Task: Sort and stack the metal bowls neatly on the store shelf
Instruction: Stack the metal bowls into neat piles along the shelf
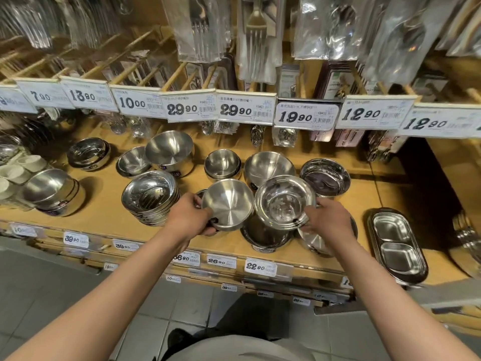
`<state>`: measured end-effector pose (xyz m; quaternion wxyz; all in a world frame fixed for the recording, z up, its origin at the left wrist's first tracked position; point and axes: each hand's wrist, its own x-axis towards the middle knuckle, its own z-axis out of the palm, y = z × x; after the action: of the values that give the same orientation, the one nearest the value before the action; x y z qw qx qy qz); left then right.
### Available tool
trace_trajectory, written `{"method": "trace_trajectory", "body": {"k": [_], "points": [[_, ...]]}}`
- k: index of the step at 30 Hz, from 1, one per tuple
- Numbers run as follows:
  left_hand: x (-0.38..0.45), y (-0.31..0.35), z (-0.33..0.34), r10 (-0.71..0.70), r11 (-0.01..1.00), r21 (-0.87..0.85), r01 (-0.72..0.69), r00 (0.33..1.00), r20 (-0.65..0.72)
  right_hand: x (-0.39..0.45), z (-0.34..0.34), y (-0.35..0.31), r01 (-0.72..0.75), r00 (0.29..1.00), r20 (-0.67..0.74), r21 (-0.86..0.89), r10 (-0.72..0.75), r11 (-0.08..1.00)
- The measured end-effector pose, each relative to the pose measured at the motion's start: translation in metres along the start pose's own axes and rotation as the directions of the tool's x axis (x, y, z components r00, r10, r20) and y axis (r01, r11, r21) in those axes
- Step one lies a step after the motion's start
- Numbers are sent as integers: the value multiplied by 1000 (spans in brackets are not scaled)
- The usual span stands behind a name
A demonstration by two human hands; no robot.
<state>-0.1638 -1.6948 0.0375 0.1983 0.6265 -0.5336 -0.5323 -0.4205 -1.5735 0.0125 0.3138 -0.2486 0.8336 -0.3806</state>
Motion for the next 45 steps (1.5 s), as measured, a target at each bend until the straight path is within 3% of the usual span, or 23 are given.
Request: {"method": "trace_trajectory", "body": {"k": [5, 17, 28, 32, 38, 42, 45], "points": [[-3, 5, 13, 2, 1000, -14, -2, 999, 37, -11, -29, 9, -33, 998, -35, 289, 45, 957], [-15, 4, 4, -19, 989, -140, 37, 991, 131, -35, -42, 27, -73, 996, -10, 468, 88, 881], [-10, -15, -92, -6, 967, -255, -11, 998, -66, -35, 40, -22, -66, 977, 208, 472, -38, 879], [4, -25, -147, -64, 940, -340, 8, 986, -153, -35, 78, -47, -61, 961, 267, 440, -65, 896], [32, -48, -223, -94, 924, -382, 4, 972, -217, -48, 147, -96, -73, 963, 266, 417, -45, 906], [65, -66, -270, -84, 929, -370, 1, 975, -207, -56, 192, -128, -3, 987, 150, 329, -49, 944], [94, -83, -293, -85, 935, -356, 8, 976, -201, -64, 221, -148, 1, 987, 148, 360, -58, 933]]}}
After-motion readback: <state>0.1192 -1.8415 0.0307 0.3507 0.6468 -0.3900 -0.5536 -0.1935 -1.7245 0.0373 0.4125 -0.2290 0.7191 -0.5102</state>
